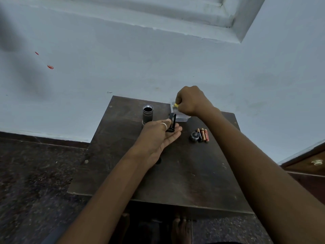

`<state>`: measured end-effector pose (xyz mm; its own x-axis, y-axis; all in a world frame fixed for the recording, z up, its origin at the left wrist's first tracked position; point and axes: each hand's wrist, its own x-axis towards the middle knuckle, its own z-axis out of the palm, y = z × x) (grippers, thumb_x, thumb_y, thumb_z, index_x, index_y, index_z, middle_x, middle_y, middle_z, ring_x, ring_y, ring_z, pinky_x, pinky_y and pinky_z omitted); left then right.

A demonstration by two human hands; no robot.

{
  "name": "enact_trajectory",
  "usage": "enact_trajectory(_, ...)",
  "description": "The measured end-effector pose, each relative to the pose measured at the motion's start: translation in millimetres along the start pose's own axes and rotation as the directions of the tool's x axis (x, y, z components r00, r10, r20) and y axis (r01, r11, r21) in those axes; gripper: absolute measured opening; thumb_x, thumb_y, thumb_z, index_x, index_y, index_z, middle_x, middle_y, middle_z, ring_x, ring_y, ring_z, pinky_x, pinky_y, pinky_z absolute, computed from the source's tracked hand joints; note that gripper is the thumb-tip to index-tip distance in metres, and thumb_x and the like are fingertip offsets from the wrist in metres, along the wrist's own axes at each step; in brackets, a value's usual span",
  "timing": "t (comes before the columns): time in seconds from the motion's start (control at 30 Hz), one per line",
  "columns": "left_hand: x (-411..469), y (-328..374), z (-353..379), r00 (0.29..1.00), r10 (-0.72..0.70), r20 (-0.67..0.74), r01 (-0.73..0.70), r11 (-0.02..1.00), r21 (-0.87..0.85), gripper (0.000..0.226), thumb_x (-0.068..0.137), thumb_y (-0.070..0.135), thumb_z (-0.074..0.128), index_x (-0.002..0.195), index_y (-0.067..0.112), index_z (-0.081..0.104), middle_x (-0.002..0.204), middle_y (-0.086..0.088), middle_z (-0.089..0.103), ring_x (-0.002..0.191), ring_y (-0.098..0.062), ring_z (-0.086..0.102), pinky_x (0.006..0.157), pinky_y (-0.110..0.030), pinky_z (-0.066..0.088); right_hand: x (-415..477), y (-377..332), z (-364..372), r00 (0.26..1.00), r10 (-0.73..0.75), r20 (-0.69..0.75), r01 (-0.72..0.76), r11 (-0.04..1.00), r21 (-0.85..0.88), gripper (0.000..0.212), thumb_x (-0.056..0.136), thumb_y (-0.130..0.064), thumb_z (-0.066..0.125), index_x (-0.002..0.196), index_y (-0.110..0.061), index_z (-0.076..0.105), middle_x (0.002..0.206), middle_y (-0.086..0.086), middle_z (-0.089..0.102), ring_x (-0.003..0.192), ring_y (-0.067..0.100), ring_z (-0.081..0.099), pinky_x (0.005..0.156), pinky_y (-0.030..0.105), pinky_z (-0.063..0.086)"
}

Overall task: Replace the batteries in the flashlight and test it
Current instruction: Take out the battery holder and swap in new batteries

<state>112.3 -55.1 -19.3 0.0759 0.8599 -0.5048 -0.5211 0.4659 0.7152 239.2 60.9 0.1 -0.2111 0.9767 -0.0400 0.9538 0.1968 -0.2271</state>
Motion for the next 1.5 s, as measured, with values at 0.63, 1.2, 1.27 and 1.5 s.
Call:
enact_trajectory(0.63, 1, -7, 3, 0.994, 0.05, 0.096, -0.049, 0.999, -0.017, 0.024, 0.102, 0.003, 0.042, 0.102, -0.003, 0.065, 0.103, -0.019, 0.065, 0.085, -0.021, 0.066, 0.079, -0.033, 0.061, -117, -22, 23, 0.829, 0.204, -0.521, 0.154, 0.812, 0.563, 0.007, 0.083, -0.009, 0.076, 0.088, -0.012, 0.073, 0.074, -0.017, 0.066, 0.067, -0.014, 0.062, 0.066, 0.0, 0.044)
enact_trajectory(1.2, 0, -1, 0, 0.998, 0.036, 0.057, -0.037, 0.999, 0.011, 0.021, 0.102, 0.005, 0.043, 0.107, -0.002, 0.062, 0.105, -0.02, 0.067, 0.101, -0.025, 0.067, 0.084, -0.034, 0.058, -113, -8, 25, 0.957, -0.003, -0.291, 0.175, 0.803, 0.57, 0.054, 0.085, -0.017, 0.078, 0.135, -0.018, 0.058, 0.13, -0.007, 0.065, 0.119, 0.003, 0.058, 0.089, 0.016, 0.052)
enact_trajectory(1.27, 0, -1, 0, 0.997, 0.031, 0.065, -0.033, 0.999, 0.016, 0.02, 0.102, 0.004, 0.043, 0.104, -0.001, 0.062, 0.106, -0.021, 0.068, 0.104, -0.026, 0.067, 0.087, -0.036, 0.057, -113, -6, 23, 0.974, -0.016, -0.224, 0.153, 0.778, 0.609, 0.06, 0.087, -0.018, 0.076, 0.142, -0.018, 0.051, 0.139, -0.005, 0.06, 0.129, 0.003, 0.053, 0.099, 0.027, 0.053)
enact_trajectory(1.5, 0, -2, 1, 0.995, 0.033, 0.099, -0.04, 0.997, 0.068, 0.015, 0.097, 0.013, 0.058, 0.098, 0.003, 0.068, 0.089, -0.012, 0.071, 0.082, -0.017, 0.071, 0.089, -0.037, 0.057, -111, -2, 24, 0.977, -0.011, -0.214, 0.151, 0.743, 0.652, 0.061, 0.085, -0.014, 0.079, 0.139, -0.016, 0.052, 0.131, -0.003, 0.064, 0.127, 0.005, 0.056, 0.095, 0.029, 0.056)
